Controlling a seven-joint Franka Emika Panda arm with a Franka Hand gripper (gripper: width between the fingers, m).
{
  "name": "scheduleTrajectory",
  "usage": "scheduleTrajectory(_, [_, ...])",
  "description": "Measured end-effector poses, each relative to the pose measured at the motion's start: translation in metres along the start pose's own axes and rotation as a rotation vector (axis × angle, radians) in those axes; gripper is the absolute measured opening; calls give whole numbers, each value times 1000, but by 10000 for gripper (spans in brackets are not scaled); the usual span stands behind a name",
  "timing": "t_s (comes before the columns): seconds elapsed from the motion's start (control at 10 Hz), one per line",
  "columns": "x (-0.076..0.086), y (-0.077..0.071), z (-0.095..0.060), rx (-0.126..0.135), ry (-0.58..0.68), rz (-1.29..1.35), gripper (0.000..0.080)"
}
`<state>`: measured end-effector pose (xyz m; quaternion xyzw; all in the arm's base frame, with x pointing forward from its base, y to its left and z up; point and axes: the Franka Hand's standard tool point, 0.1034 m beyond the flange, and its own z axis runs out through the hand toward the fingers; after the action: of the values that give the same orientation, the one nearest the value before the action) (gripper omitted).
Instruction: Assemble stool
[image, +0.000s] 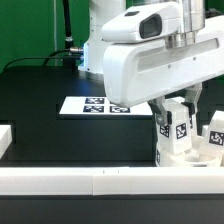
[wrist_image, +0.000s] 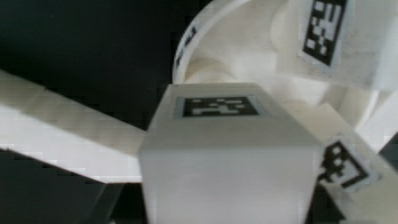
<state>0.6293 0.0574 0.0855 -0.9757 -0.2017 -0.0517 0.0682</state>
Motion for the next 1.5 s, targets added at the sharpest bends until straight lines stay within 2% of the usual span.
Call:
scheduleTrajectory(0.3, [6,-12,3,12,19,279,337])
scheduleTrajectory(0.4, [7,-12,3,24,37,367,337])
scheduleTrajectory(0.8, [8,-12,2,44,39,649,337])
scheduleTrajectory(1.0, [13,-19,2,52,59,841,337])
scheduleTrajectory(1.3, [16,-21,2,60,82,1047,337])
scheduleTrajectory(1.5, [19,-31,4,73,75,1226,337])
